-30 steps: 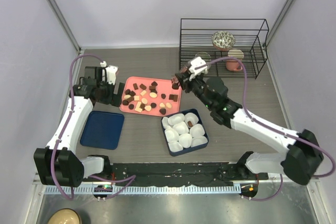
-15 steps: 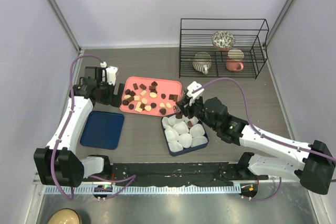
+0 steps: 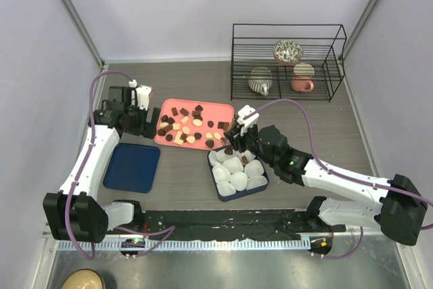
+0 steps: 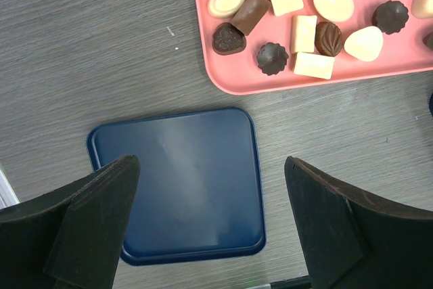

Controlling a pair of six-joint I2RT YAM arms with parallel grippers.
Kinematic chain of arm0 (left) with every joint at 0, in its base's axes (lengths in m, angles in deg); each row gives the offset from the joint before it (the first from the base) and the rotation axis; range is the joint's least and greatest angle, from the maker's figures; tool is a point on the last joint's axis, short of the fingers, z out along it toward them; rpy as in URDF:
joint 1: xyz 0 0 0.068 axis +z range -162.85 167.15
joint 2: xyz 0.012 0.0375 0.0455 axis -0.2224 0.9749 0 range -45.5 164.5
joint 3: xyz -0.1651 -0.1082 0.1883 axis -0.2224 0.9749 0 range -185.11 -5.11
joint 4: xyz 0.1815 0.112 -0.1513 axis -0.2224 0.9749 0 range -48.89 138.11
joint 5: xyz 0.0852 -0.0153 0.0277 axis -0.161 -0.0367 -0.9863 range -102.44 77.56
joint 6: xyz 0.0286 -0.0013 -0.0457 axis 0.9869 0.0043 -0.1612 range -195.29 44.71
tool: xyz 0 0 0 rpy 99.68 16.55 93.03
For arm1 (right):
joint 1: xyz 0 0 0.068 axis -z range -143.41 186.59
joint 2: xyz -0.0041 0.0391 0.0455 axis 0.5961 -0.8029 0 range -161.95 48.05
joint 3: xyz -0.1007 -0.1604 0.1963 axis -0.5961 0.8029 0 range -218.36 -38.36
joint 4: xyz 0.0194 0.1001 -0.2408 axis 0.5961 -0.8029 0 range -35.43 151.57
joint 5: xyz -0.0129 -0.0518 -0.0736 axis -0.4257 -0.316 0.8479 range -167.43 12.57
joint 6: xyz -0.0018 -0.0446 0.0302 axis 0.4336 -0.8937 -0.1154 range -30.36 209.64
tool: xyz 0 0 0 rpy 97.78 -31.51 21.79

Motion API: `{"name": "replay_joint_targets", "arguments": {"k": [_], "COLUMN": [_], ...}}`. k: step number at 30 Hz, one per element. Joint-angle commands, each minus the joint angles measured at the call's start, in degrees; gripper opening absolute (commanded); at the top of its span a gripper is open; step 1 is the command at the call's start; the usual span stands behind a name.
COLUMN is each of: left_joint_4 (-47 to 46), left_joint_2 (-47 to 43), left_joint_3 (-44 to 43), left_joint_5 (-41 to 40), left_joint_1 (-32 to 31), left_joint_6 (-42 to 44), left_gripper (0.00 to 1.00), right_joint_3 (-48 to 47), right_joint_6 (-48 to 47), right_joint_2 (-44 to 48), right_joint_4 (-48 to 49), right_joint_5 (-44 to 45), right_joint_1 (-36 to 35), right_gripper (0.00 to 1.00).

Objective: Pack the chocolate

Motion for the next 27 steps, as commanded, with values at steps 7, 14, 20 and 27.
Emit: {"name": "replay_joint_targets", "arguments": {"k": [7, 14, 20, 27], "left_joint_4": [0.41, 0.32, 0.5, 0.85], "left_joint_2": [-1.01, -1.27, -1.62, -2.06], "left_joint_3": [-0.73, -0.64, -0.91, -1.0], "left_joint_5": [0.7, 0.88, 0.79, 0.44], "left_joint_1": [0.25, 0.25, 0.25, 0.25], "left_joint_6": [0.84, 0.5, 0.41, 0.76], "left_gripper": [0.95, 0.95, 0.95, 0.94], "right_joint_3": [-0.14, -3.83, -11.03, -20.26], "right_joint_6": [0.73, -1.11, -4.54, -5.6], "right_joint_2": [1.35, 0.56, -7.34, -21.05], "right_joint_4": [3.5, 5.34, 9.91, 15.09], "right_joint_5": [0.82, 1.52, 1.61, -1.37], "right_joint_1": [-0.38, -0.38, -0.38, 1.64], "right_gripper": [0.45, 0.39, 0.35, 0.35]}}
